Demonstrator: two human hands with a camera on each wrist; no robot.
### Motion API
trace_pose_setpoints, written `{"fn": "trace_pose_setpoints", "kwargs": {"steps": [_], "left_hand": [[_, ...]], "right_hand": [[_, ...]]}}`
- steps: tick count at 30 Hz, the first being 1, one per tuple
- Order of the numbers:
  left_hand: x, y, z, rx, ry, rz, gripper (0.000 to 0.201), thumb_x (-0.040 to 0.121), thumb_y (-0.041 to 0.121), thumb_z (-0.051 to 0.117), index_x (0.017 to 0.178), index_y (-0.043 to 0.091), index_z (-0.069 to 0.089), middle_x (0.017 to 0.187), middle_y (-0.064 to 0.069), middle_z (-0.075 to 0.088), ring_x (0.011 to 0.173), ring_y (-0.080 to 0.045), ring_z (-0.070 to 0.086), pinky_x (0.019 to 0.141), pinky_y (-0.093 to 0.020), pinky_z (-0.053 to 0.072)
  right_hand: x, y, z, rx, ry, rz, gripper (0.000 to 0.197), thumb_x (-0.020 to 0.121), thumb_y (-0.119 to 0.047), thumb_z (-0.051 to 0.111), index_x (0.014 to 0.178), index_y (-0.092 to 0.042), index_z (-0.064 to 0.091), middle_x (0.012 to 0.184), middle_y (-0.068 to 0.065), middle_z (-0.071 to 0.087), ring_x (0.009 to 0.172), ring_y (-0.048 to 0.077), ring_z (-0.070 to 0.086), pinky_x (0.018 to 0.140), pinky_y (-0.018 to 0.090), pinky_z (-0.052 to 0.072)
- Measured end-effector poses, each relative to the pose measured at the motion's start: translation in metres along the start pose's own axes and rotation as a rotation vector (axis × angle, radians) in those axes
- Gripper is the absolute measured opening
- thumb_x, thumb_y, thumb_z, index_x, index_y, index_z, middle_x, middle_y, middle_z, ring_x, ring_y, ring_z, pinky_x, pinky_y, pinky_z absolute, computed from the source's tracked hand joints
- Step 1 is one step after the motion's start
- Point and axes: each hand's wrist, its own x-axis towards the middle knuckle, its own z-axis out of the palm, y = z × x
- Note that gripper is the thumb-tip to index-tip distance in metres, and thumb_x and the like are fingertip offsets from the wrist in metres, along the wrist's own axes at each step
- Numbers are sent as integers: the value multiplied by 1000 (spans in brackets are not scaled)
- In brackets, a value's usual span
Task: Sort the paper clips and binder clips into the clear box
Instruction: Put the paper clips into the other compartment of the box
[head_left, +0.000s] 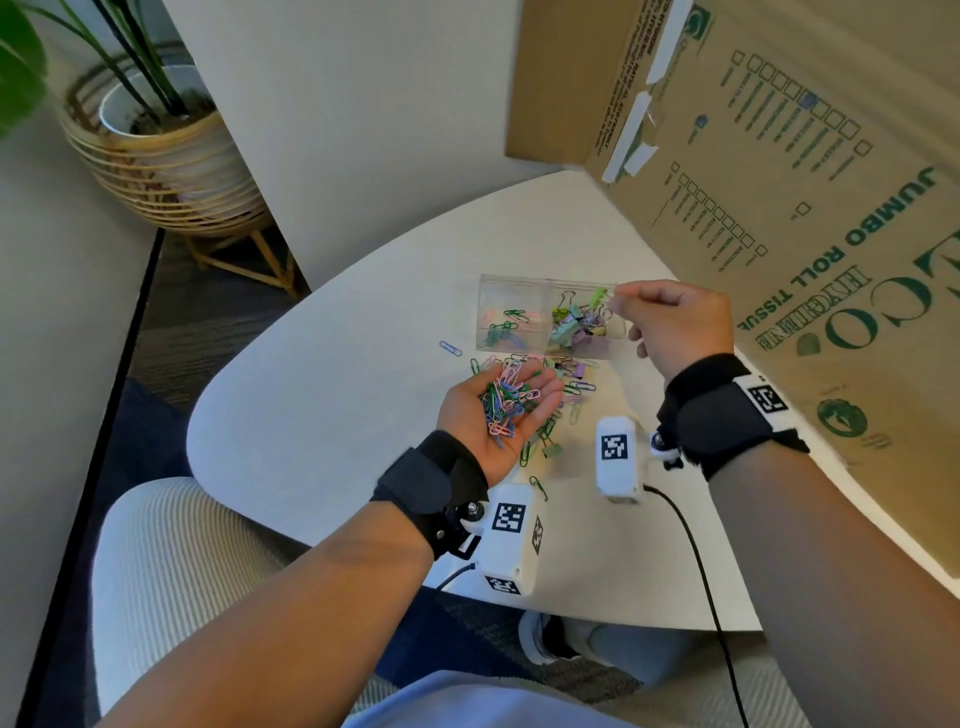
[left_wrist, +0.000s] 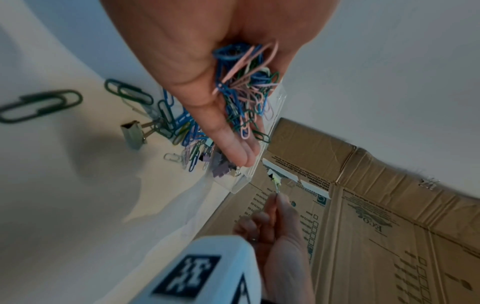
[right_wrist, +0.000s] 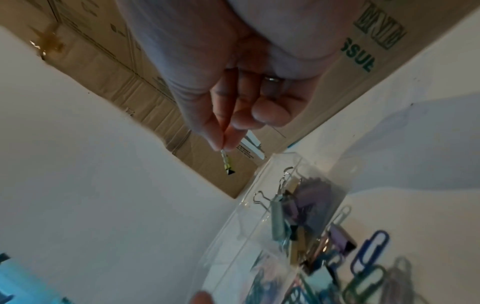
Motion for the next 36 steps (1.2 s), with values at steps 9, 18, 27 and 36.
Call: {"fn": "trace_pose_setpoints", "kwargs": {"steps": [9, 18, 27, 36], "left_hand": [[-1, 3, -5, -1, 13, 12, 52, 100, 27, 39, 84, -11, 71, 90, -24, 70, 78, -36, 71, 77, -45, 55], [1, -2, -2, -10, 7, 39, 36, 98, 25, 41, 106, -4, 60, 95, -21, 67, 84, -31, 69, 79, -39, 56], [2, -7, -4, 29, 85, 6, 32, 98, 28, 42, 106, 2, 60, 90, -14, 65, 89, -25, 62, 95, -30, 44], [3, -1, -4, -2, 16, 7, 38, 99, 30, 38, 101, 0, 61, 89, -14, 65, 77, -25, 66, 78, -27, 53]], "right_hand": [[-14, 25, 5, -187, -110, -79, 21, 84, -11, 63, 78, -28, 73, 80, -6, 72, 65, 9, 61, 64, 24, 48], [-69, 27, 27, -583, -521, -500, 53, 78, -5, 70, 125, -30, 63, 117, -4, 50, 90, 10, 56, 87, 21, 47], [-74, 17, 44, -937, -567, -580, 43, 87, -8, 53, 127, -23, 61, 129, -2, 58, 119, 20, 51, 92, 30, 41], [-69, 15, 36, -730, -527, -518, 21, 90, -21, 63, 109, -23, 73, 113, -3, 71, 103, 19, 63, 91, 30, 46]]}}
